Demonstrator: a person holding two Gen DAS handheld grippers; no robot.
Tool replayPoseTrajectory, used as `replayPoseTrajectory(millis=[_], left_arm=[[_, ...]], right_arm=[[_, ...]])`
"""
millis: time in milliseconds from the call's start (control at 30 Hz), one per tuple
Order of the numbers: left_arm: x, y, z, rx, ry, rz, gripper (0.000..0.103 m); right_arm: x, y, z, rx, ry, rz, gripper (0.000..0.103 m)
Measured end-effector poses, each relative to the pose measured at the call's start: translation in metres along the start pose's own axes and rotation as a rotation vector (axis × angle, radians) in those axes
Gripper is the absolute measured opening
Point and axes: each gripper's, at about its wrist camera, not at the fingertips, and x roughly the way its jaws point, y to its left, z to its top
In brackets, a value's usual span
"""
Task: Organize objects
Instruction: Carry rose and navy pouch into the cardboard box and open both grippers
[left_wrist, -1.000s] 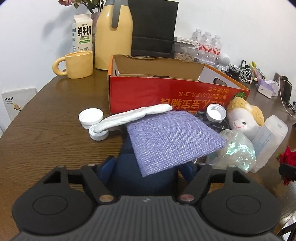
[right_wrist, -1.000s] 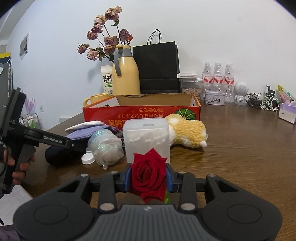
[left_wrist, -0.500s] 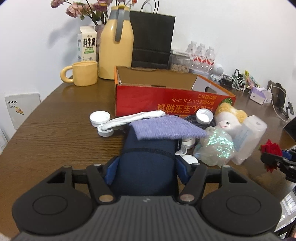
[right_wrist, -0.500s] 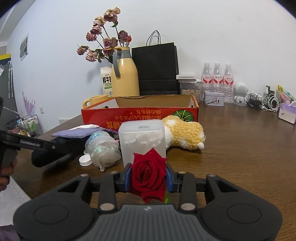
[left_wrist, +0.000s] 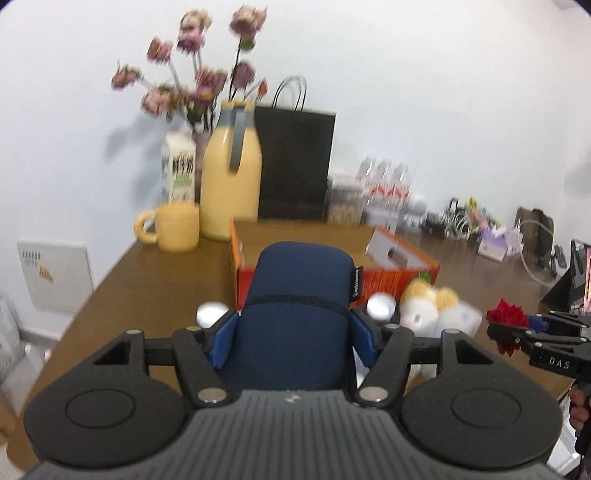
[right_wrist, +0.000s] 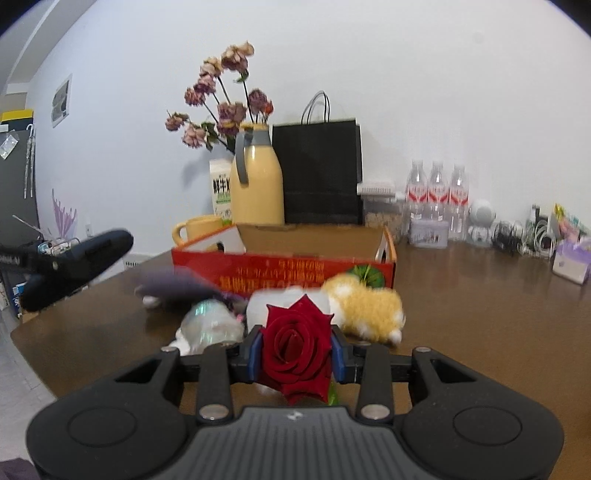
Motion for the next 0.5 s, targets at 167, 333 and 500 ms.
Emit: replayPoseTrajectory(millis=[167, 333, 500], left_arm=[[0.022, -0.012, 0.026, 0.030, -0.038, -0.028, 0.065], [0.059, -0.020, 0.044, 0.028, -0.038, -0.053, 0.065], [0.104, -0.024, 0.060, 0.005, -0.023, -0.057, 0.065]], right_arm=[[0.009, -0.003, 0.029, -0.028, -0.036, -0.006, 0.035], [0.033, -0.011, 0.061, -0.042, -0.044, -0.010, 0.035], [0.071, -0.023, 0.087, -0.039, -0.016, -0.011, 0.035]])
